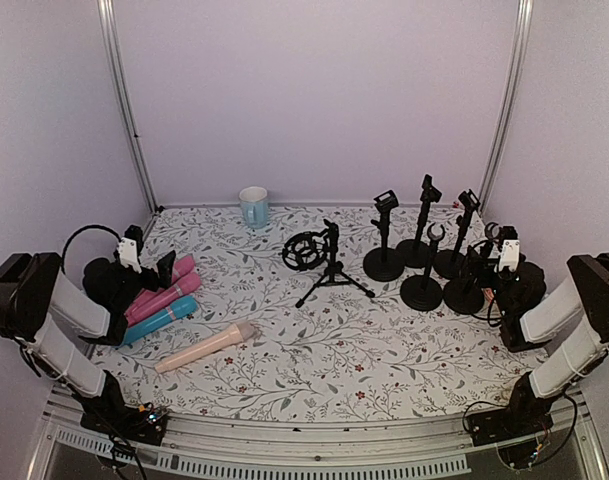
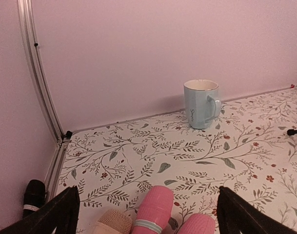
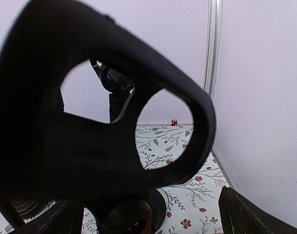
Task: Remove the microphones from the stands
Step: Reset both arms
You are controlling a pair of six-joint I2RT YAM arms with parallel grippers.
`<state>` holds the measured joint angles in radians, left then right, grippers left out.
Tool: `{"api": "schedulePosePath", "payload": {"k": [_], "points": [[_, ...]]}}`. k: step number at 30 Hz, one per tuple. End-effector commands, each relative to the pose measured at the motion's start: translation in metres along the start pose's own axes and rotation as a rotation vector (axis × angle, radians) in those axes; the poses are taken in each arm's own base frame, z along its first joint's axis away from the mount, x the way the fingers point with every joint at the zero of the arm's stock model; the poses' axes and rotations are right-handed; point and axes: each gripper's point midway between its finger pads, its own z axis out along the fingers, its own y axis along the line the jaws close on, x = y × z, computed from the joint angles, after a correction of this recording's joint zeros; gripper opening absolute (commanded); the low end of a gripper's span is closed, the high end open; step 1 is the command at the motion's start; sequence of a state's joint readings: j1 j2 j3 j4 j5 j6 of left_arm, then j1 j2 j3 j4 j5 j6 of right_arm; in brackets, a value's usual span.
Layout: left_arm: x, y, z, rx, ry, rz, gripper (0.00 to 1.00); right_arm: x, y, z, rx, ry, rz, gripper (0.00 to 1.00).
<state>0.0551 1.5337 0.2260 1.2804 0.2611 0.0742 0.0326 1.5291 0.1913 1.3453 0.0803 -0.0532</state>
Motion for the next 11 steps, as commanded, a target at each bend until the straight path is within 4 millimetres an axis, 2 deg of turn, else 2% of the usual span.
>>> {"api": "schedulePosePath", "payload": {"k": [1,11], "points": [[-0.0071,-0.0026,0.0016,0.013,-0.029,0.016,0.99,-0.0053,0.0023,0.005,-0.007,-0.013,0.002,0.99],[-0.0066,-0.0024,0.0014,0.013,-0.028,0.016,0.99,-0.0057,0.0019,0.0054,-0.006,-0.013,0.002,0.99]]}}
